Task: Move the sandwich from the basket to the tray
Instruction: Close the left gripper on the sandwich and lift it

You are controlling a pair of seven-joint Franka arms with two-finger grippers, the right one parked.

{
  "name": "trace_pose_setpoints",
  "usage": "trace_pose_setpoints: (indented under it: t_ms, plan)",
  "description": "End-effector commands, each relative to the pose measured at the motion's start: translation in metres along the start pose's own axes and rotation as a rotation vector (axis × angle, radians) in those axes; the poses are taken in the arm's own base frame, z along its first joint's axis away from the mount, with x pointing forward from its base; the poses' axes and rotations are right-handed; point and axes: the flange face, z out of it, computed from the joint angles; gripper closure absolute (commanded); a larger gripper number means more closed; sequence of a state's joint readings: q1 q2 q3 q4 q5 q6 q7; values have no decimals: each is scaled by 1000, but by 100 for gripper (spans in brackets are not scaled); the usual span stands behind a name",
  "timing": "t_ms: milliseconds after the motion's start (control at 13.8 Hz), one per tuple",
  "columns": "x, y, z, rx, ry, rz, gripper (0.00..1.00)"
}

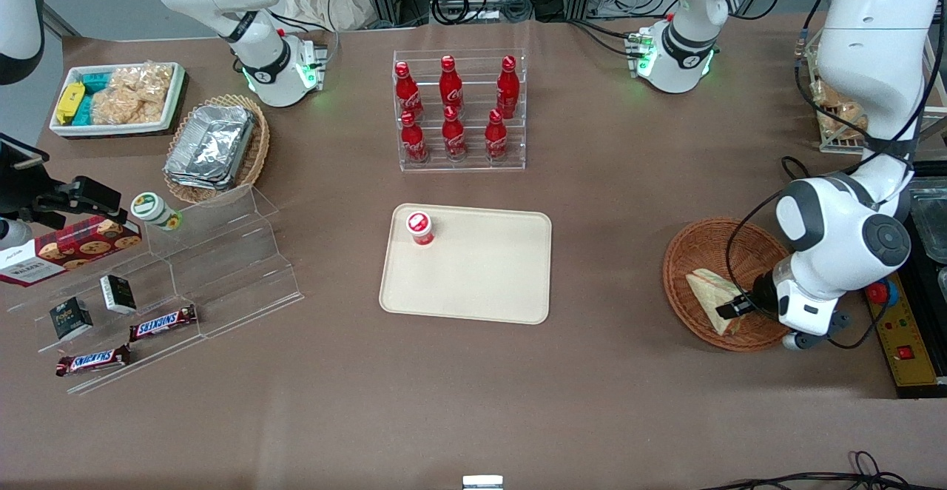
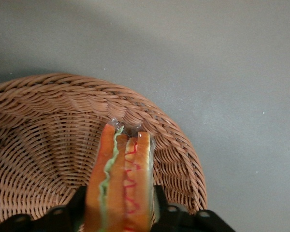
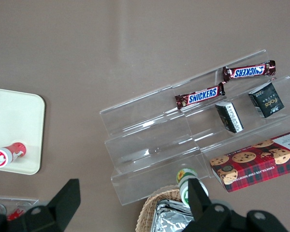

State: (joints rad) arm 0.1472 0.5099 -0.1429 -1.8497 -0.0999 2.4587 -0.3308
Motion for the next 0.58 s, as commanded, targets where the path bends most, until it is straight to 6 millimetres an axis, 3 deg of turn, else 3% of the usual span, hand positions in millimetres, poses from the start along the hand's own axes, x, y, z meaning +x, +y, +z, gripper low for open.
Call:
trace_pose_setpoints:
  t_ms: [0, 218, 436, 509]
  plan:
    - [0, 5, -11, 3, 17, 12, 78]
    - [0, 25, -50, 43, 25, 86, 87]
    - [11, 42, -123, 158, -39, 157, 91]
    - [6, 61, -149, 191, -62, 191, 91]
